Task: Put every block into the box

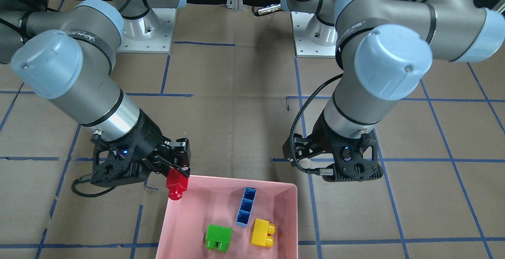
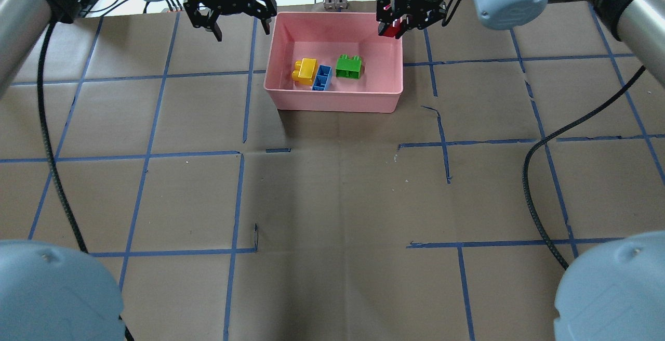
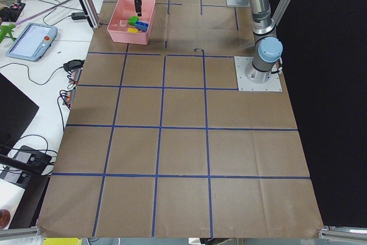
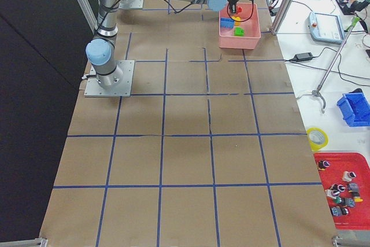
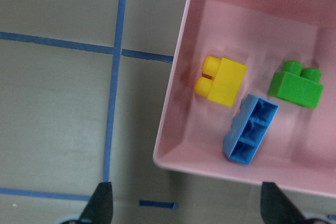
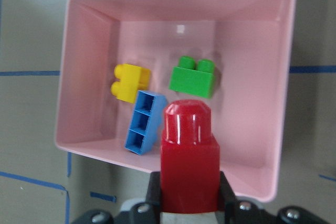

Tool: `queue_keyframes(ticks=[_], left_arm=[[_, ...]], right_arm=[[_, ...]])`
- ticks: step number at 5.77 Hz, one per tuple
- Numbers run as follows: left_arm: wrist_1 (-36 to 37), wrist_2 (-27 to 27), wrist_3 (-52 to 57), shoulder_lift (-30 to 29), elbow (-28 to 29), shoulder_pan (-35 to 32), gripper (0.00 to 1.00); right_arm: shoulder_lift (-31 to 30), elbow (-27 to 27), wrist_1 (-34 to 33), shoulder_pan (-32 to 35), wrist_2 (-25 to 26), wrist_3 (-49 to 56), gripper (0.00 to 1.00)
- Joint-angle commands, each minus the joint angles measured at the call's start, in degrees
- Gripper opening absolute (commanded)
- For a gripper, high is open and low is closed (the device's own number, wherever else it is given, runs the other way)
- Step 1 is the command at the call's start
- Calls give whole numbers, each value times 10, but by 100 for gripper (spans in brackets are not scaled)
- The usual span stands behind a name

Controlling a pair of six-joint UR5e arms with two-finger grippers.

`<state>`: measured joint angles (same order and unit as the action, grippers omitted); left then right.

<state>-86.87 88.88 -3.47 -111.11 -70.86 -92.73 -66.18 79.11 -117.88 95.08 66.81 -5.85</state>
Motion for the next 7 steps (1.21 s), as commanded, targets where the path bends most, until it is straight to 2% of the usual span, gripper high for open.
queue_keyframes(ticks=[1,2,3,4,6,7], left_arm=[[-9,25,161,111,-128,76,99],[-2,25,178,147,-163,80,99],[-2,25,176,151,-168,76,99],[-1,21,177,141,-151,76,99],[-1,25,177,145,-147,76,100],[-5,24,177,154,-160,75,100]], right_arm=[[46,1,-136,43,-44,-50,8],[65,0,-174,54,-46,-61,13],[68,3,-176,55,-41,-53,85],[68,3,-170,55,-37,-50,100],[57,5,-149,54,-34,-49,100],[34,-2,-45,49,-34,-48,100]])
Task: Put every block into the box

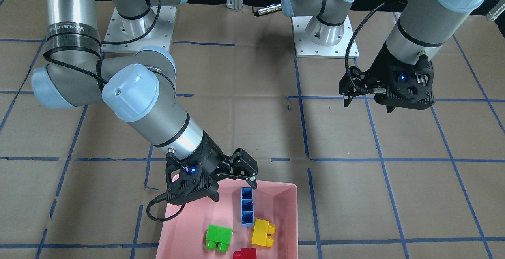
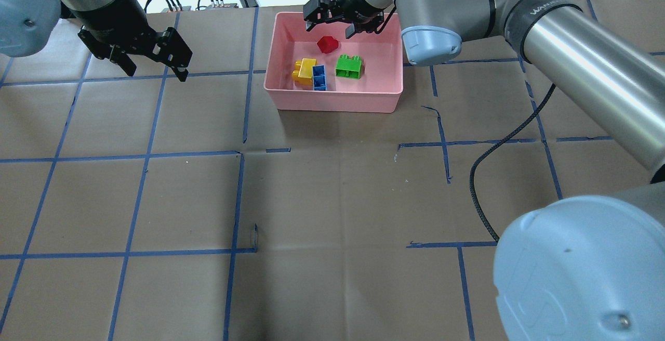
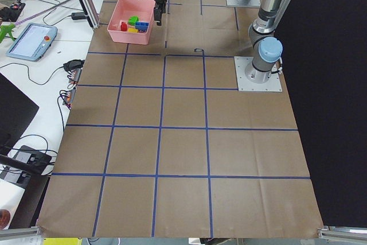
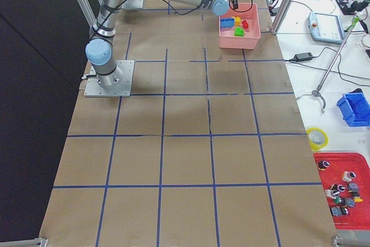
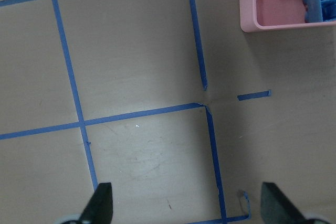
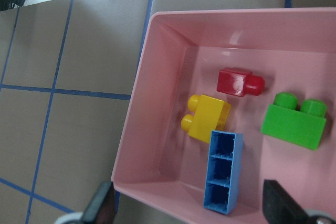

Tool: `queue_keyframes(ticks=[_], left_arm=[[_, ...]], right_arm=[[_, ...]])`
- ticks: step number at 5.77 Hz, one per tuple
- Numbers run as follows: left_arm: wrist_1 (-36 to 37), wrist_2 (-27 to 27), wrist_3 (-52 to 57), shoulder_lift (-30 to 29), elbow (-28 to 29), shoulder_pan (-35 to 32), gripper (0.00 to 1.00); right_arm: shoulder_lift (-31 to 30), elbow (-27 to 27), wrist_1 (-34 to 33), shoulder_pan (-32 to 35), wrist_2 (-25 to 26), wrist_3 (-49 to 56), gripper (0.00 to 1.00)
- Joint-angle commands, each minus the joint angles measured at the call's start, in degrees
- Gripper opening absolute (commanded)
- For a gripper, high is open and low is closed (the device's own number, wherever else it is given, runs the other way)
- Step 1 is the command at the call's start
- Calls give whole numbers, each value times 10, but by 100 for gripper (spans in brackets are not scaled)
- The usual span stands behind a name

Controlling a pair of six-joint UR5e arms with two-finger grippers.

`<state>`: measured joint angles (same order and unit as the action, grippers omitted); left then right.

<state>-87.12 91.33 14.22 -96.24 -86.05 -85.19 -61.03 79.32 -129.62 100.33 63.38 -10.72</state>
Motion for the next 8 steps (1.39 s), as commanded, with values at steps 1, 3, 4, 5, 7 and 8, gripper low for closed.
queue_keyframes(ticks=[1,3,4,5,7,8], left_arm=[[-9,2,0,14,-10,-1,100],[-30,38,0,31,-16,1,100],[-30,40,-3,30,-11,0,100],[-27,42,-4,19,-11,1,100],[-25,39,-9,7,-13,1,100],[-22,39,-19,-3,3,0,100]], right_arm=[[-56,-5,188,-13,34,52,100],[-114,-21,338,-35,181,166,100],[-157,-20,431,-37,186,159,100],[-200,-12,464,-37,189,165,100],[-297,75,456,-37,194,158,100],[-353,139,428,-44,215,160,100]])
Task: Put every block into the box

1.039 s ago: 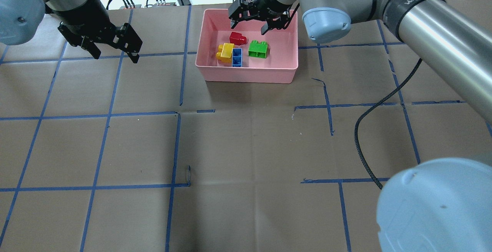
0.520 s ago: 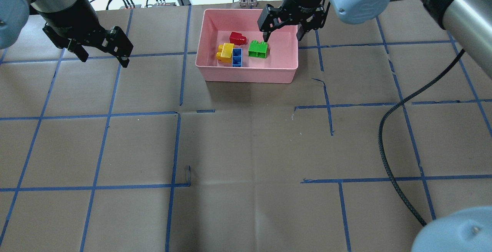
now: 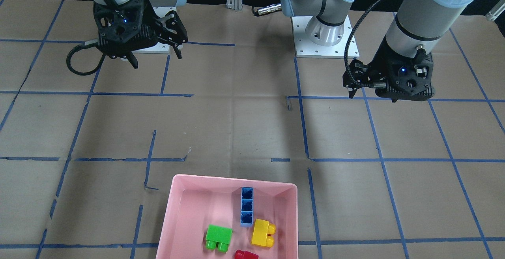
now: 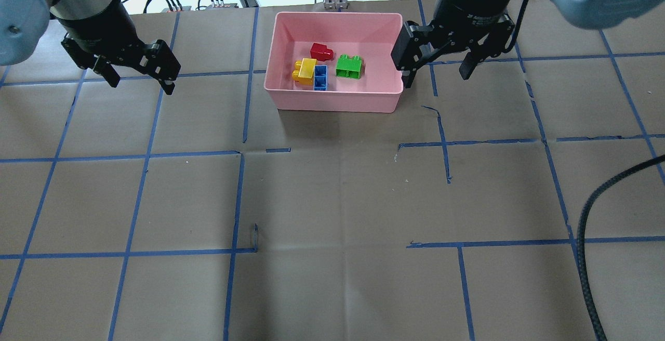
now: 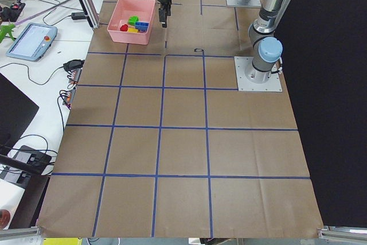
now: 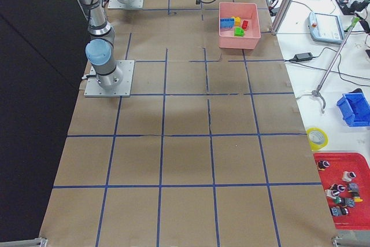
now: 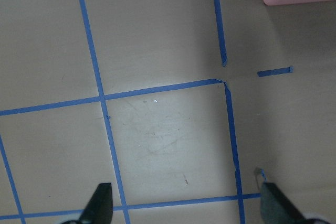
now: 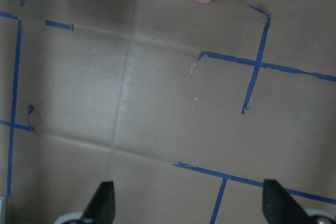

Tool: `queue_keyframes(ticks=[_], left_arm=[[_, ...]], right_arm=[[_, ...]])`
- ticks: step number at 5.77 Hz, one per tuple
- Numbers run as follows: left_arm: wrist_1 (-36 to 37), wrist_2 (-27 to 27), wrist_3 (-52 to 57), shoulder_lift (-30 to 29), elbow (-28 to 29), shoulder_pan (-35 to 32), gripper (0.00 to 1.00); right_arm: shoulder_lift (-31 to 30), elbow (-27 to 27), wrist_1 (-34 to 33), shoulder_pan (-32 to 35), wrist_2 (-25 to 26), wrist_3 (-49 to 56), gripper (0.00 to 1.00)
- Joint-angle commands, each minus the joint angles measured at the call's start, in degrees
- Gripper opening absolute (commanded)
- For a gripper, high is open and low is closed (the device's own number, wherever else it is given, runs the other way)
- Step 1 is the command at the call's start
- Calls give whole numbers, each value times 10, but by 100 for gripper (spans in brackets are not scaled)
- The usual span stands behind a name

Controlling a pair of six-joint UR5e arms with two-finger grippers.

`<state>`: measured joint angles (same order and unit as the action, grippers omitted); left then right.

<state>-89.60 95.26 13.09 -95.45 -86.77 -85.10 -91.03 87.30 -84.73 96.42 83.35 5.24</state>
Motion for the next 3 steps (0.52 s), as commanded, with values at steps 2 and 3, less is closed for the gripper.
queue_keyframes(ticks=[2,3], left_arm=[[7,-7,-12,-14,2,-2,100],[13,-9,-23,2,-8,-10,100]], right_arm=[[-69,81,-4,-48,56,-2,100],[-67,91,-4,-49,51,-3,100]])
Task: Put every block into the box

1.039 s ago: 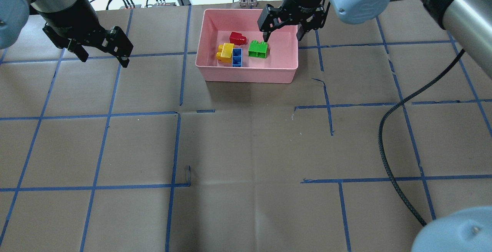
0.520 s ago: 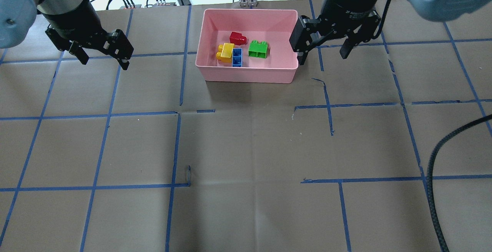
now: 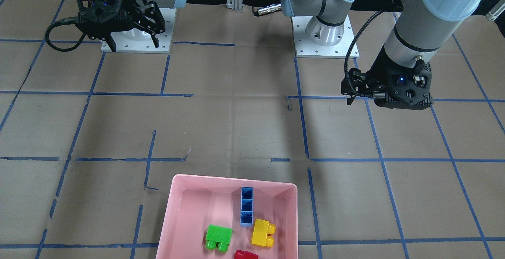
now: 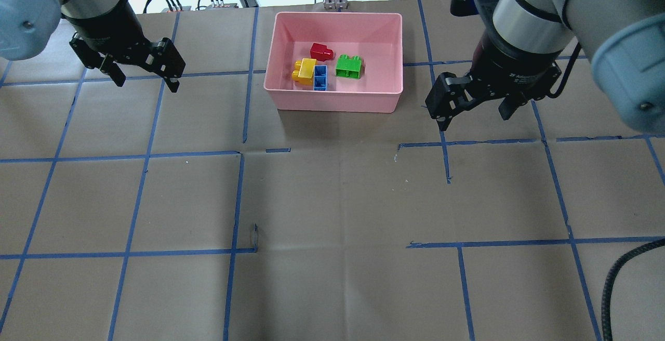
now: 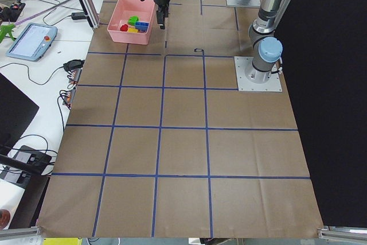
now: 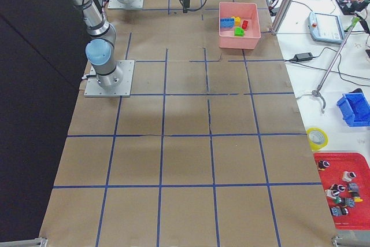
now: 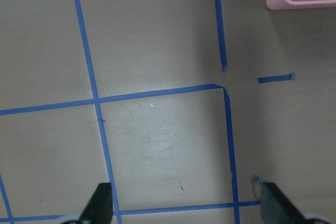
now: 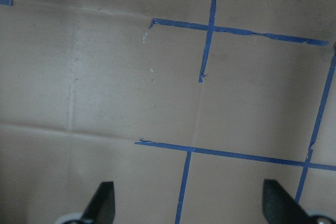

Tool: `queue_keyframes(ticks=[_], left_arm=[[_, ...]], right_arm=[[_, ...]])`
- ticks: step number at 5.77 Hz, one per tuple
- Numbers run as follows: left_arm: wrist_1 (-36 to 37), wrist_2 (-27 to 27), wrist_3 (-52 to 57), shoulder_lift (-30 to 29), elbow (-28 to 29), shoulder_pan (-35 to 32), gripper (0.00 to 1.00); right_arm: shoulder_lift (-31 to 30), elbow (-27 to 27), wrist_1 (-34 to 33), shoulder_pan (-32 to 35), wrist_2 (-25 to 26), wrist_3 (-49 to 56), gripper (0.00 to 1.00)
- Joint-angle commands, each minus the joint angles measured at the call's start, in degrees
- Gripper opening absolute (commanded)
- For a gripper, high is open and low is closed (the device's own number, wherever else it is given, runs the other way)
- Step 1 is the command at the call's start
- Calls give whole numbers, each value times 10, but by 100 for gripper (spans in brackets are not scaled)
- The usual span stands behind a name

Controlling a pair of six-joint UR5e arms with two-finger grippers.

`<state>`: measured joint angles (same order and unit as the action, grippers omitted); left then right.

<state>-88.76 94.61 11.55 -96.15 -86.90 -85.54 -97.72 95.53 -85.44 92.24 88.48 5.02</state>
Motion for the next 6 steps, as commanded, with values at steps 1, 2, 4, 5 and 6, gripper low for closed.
queue_keyframes(ticks=[1,2,4,5,6], left_arm=[[5,0,-43,37,-29,-38,100],[4,-4,-54,59,-41,-67,100],[-6,-48,-39,72,-36,-64,100],[-6,-50,4,69,-24,-47,100],[-6,-53,21,65,-22,-12,100]], right_arm=[[-5,27,-6,-8,-3,-1,100],[-5,28,-8,-8,-3,-3,100],[0,27,-8,-7,-6,-12,100],[0,27,-8,-7,-6,-12,100],[-1,25,-7,-7,-6,-12,100]])
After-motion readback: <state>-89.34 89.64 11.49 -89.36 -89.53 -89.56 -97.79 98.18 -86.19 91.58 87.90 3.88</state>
